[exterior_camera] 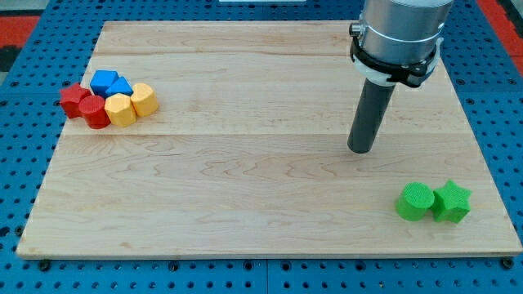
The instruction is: Point at the red star
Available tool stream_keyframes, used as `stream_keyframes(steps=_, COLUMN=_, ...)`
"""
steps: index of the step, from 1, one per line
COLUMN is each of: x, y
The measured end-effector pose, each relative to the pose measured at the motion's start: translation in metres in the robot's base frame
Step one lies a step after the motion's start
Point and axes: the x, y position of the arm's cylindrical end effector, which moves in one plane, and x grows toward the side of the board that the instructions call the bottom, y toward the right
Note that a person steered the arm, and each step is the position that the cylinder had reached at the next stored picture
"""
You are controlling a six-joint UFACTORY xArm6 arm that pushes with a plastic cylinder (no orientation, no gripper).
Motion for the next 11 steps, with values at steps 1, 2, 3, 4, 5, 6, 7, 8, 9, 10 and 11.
stream_keyframes(steps=1, x=-0.002, y=0.000)
stream_keyframes(steps=2, x=-0.036, y=-0.031)
stream_keyframes(steps=3, x=-0.072, y=-0.101)
stream_keyframes(steps=4, x=-0.078, y=-0.152)
stream_keyframes(steps=5, x=-0.091, y=-0.181)
stream_keyframes(steps=6, x=-0.156, y=-0.217)
stream_keyframes(steps=7, x=-0.209, y=-0.276)
stream_keyframes(steps=8, x=-0.236, y=-0.363)
stream_keyframes(steps=9, x=-0.232, y=-0.434)
stream_keyframes(steps=10, x=-0.222, y=-0.434)
stream_keyframes(steps=11, x=-0.157, y=-0.434)
